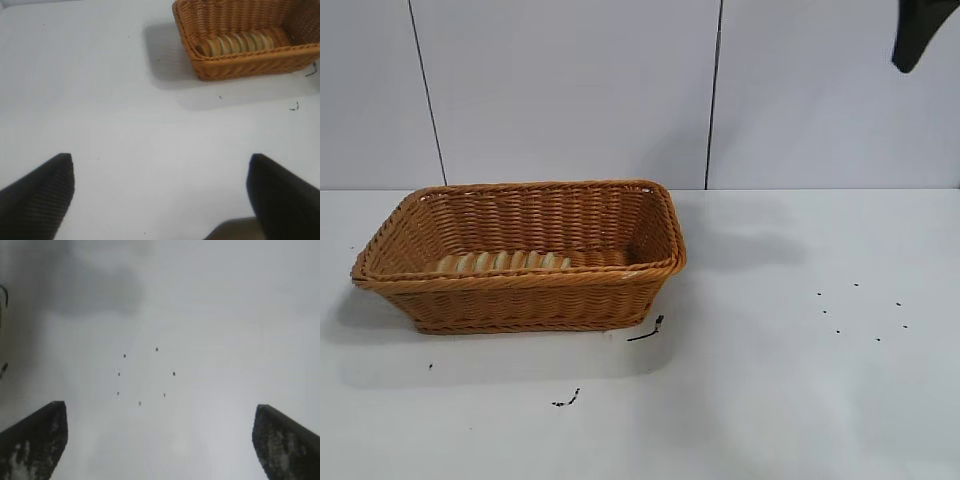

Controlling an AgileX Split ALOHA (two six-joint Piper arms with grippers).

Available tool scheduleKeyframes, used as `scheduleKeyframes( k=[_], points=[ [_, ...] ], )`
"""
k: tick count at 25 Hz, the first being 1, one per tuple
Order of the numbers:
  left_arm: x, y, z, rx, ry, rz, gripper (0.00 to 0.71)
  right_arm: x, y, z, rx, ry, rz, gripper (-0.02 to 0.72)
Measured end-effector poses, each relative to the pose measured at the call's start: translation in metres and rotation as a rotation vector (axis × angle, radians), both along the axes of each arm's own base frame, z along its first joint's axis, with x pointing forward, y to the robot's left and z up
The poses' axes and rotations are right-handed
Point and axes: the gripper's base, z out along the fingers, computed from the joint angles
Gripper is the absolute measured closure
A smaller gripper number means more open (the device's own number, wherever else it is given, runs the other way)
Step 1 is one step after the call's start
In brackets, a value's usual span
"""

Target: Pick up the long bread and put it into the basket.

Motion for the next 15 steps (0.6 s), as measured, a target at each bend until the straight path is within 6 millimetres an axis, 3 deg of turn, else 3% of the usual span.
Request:
scheduleKeyframes(
  k=[7, 12, 15],
  points=[
    [0.000, 0.000, 0.000, 0.000, 0.000, 0.000, 0.014, -0.107, 0.001, -0.046, -0.001, -0.048, -0.001, 0.010],
    [0.000, 0.000, 0.000, 0.000, 0.000, 0.000, 0.014, -0.157, 0.002, -0.069, 0.003, -0.305, -0.006, 0.010],
    [0.000, 0.000, 0.000, 0.000, 0.000, 0.000, 0.014, -0.178, 0.002, -0.065, 0.005, -0.465, -0.006, 0.010]
  ],
)
